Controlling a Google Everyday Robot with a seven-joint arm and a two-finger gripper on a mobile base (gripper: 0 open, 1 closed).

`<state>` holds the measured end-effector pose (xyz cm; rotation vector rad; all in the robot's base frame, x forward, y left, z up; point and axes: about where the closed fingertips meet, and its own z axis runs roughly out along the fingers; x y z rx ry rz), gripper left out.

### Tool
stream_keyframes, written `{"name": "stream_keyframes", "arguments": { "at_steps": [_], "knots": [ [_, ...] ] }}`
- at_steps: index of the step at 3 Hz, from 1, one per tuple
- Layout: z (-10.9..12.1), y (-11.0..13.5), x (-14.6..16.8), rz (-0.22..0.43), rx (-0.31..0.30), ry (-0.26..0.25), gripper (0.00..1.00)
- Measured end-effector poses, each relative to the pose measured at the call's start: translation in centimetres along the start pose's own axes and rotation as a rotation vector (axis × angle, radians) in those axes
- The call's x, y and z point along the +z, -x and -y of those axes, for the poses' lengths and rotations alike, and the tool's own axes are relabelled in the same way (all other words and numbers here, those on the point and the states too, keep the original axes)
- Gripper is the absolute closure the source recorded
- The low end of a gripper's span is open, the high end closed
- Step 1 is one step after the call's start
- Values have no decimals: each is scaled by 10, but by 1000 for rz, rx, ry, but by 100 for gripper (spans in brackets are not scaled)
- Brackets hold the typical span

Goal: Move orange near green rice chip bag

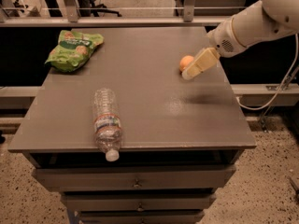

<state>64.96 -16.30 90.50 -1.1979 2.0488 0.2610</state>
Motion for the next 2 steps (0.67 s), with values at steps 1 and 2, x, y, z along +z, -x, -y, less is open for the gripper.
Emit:
{"name": "stream_keyframes", "arguments": {
  "at_steps": [1, 2],
  "knots": [
    [13, -2, 31, 33, 61, 5, 0],
    [22, -10, 52, 46, 102, 9, 0]
  ]
}}
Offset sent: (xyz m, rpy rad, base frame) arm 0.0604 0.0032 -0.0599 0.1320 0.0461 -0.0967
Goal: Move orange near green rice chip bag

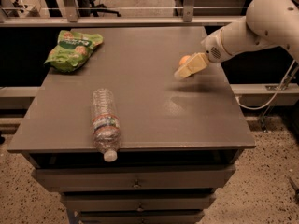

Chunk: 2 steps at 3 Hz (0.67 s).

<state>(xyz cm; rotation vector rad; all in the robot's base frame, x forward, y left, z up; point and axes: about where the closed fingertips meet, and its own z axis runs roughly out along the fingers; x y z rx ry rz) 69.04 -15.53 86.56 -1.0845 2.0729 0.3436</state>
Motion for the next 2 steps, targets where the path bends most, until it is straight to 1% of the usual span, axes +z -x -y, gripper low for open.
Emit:
{"name": "stream_keyframes", "arguments": {
  "at_steps": [1, 2],
  "knots": [
    [4, -3, 15, 12, 28, 6, 15],
    [5, 2, 16, 33, 36, 7, 39]
  ]
}}
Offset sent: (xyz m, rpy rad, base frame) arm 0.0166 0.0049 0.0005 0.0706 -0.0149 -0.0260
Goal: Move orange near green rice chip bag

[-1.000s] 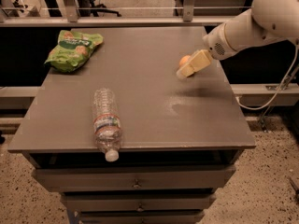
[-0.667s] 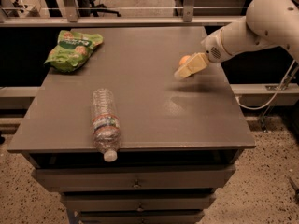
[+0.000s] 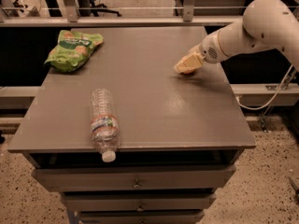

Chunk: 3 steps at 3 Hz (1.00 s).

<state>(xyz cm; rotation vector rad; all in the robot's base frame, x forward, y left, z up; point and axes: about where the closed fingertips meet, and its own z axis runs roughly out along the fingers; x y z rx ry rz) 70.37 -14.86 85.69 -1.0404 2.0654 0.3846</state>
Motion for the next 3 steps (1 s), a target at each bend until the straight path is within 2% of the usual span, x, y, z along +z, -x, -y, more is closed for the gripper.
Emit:
{"name": "stream_keyframes", "arguments": {
  "at_steps": [1, 2, 3],
  "knots": [
    [-2, 11, -9, 39, -2, 6, 62],
    [-5, 40, -35, 128, -33, 9, 86],
    [-6, 73, -78, 228, -108, -1, 100]
  ]
}}
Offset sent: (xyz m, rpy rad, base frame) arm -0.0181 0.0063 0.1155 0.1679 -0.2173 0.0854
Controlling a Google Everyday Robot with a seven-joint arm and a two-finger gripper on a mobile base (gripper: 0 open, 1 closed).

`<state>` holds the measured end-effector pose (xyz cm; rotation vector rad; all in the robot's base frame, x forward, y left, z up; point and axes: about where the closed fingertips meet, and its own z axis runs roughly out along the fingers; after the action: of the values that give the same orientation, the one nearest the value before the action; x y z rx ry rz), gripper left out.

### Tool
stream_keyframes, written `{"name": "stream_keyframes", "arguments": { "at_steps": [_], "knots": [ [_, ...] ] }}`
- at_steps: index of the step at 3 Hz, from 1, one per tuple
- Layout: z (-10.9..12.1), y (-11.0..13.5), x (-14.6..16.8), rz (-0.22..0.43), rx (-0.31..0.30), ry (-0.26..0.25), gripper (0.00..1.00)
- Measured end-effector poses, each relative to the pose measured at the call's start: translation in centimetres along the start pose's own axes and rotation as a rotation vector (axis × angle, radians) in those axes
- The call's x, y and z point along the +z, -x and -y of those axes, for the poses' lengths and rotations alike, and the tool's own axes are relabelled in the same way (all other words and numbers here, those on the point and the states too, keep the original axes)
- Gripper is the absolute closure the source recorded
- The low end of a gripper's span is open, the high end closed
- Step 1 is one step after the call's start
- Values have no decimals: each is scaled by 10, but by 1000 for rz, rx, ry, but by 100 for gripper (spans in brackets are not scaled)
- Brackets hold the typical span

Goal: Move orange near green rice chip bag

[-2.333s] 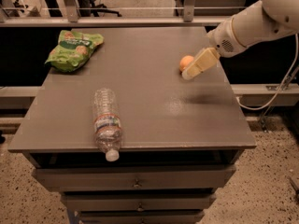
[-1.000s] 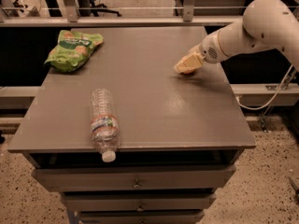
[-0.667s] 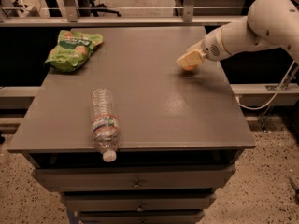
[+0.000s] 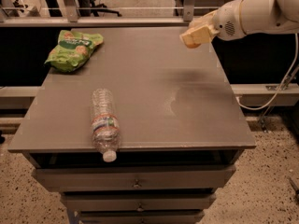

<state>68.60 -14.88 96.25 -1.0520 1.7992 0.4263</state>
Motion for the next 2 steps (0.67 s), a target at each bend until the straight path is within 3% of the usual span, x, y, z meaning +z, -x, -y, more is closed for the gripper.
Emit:
{"name": "stream_keyframes", "arguments": {
  "at_steps": [1, 2],
  "knots": [
    [0, 0, 0, 0, 0, 0, 100],
    [-6, 13, 29, 70, -26, 28, 100]
  ]
}}
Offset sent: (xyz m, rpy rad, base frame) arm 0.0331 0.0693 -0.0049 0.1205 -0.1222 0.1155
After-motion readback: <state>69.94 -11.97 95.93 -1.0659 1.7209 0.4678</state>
